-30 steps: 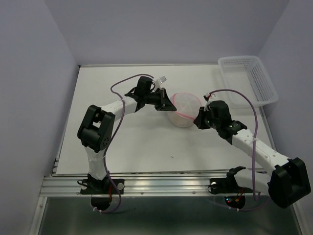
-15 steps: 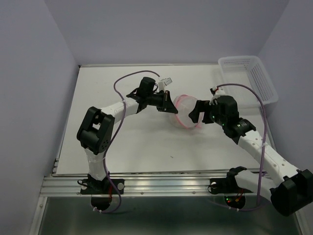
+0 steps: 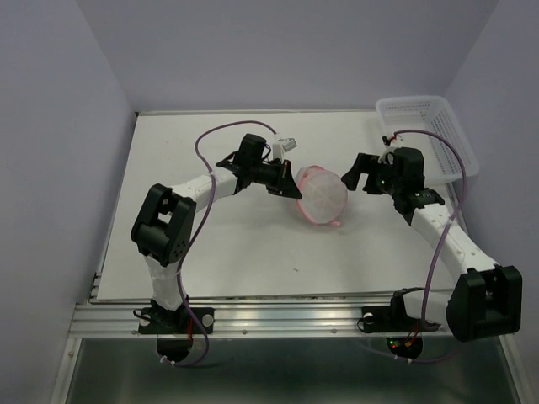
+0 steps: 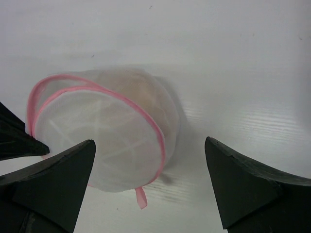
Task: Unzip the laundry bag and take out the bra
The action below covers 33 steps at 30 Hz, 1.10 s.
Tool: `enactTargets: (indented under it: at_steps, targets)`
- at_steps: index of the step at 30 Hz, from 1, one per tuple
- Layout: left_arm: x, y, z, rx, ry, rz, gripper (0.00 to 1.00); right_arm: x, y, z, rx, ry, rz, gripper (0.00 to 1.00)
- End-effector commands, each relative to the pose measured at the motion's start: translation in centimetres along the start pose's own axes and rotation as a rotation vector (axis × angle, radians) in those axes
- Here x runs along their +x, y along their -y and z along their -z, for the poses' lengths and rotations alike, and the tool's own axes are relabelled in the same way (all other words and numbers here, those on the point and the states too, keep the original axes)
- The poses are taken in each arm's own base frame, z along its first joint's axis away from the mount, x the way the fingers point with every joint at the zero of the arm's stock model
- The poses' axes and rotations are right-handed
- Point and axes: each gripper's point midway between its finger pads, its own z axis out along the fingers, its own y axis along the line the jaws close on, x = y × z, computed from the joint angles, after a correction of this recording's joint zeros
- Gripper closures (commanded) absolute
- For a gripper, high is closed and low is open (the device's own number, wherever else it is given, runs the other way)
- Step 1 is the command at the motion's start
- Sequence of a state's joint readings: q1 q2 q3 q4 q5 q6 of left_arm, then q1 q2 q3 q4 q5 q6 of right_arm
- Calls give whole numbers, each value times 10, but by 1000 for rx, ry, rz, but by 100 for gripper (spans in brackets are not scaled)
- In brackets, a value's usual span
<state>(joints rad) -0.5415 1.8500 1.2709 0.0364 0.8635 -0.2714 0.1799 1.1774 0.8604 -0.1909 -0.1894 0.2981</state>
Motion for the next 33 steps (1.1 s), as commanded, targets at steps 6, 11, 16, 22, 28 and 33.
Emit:
enactTargets:
  at_steps: [6,11,16,22,28,33]
  targets:
    - [-11,4,2,12,14,-47,100,3,-44,-17,-417,-12,119,0]
    - [-11,3,3,13,14,-47,100,14,-35,-33,-408,-41,131,0]
    - [-11,4,3,17,13,-48,100,15,-26,-40,-384,-34,154,0]
    - [-11,3,3,15,14,-44,100,22,-24,-47,-395,-54,148,0]
    - [-14,4,4,20,23,-47,100,38,-45,-38,-555,-118,139,1]
    - [-17,3,3,20,30,-37,100,33,-53,-29,-593,-105,148,45]
